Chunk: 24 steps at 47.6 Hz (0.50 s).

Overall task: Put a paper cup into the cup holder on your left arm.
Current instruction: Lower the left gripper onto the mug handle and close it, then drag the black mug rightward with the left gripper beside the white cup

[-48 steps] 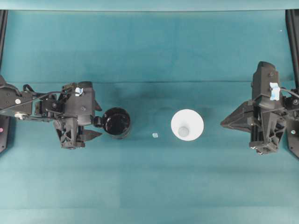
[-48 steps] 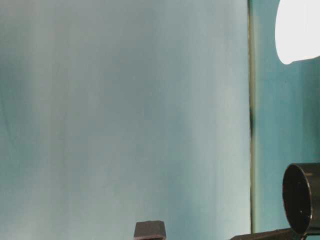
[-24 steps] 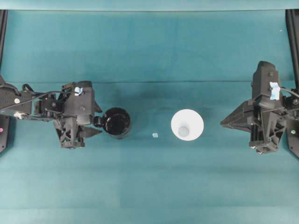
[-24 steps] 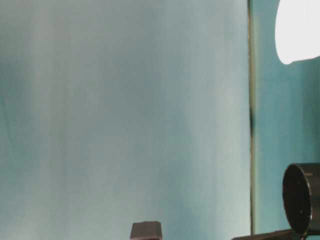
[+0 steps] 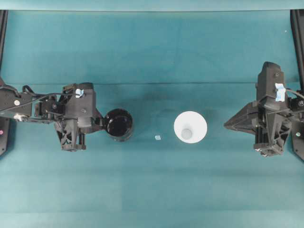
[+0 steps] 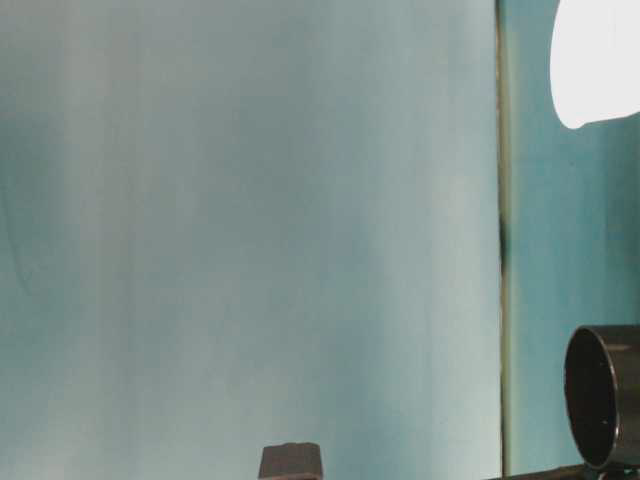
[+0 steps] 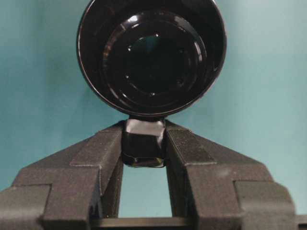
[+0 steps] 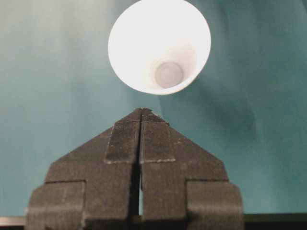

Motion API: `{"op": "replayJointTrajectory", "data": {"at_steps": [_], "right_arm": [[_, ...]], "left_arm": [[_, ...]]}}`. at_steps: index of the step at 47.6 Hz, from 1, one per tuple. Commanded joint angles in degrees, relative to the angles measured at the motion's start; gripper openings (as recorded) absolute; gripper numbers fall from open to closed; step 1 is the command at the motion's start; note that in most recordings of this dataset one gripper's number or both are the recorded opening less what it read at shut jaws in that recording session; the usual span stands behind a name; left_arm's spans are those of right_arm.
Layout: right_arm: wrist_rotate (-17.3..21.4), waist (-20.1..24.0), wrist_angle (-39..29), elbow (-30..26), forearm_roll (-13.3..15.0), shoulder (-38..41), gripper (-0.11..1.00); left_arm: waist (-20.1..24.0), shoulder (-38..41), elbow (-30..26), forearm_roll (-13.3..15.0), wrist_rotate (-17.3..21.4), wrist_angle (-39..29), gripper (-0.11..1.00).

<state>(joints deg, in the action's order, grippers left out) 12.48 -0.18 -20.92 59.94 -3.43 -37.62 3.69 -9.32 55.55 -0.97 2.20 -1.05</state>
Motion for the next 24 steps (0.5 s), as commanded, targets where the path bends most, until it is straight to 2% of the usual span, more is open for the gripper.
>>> {"op": "replayJointTrajectory", "data": {"at_steps": [1,24], "right_arm": [[0.53,-0.09,0.26,-0.79,0.18,-0.26,-0.04],[0.44,-0.53,0.26,-0.62,0.26,-0.26,-0.04]], "left_arm": [[0.09,-0.7,-1.41,-0.18,-0.09,1.67,0.29],[0.09,1.93,-10.99,-0.18,-0.09,2.46,0.29]]}}
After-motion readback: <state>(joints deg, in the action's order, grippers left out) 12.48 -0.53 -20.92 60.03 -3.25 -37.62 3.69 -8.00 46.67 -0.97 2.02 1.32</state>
